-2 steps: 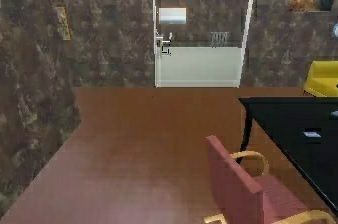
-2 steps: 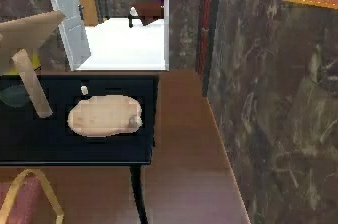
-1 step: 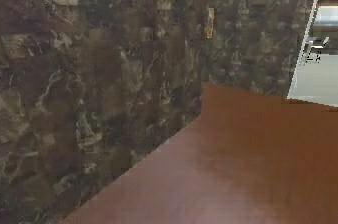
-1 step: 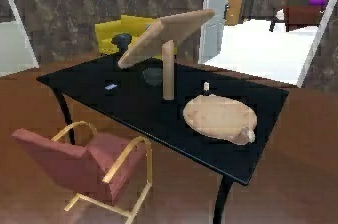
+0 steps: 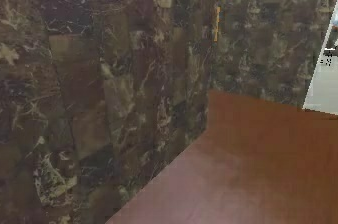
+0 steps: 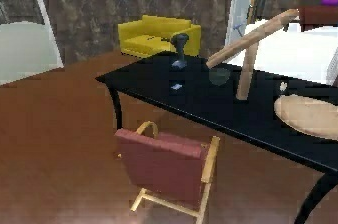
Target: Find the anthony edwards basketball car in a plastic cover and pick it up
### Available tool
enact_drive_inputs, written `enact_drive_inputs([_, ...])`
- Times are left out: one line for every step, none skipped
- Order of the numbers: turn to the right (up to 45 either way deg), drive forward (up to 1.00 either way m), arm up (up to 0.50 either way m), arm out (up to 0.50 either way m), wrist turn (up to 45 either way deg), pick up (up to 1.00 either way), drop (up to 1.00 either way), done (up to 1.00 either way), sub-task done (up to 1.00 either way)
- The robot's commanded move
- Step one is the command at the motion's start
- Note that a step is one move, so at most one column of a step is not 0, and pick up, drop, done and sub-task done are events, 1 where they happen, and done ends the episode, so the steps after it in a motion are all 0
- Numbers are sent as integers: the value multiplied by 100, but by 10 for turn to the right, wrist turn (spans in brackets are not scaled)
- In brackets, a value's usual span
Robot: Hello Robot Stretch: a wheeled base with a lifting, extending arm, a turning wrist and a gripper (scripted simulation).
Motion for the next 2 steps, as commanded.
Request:
enact_drive_inputs([240, 0, 0, 0, 0, 0, 0, 0, 0])
enact_drive_inputs([30, 0, 0, 0, 0, 0, 0, 0, 0])
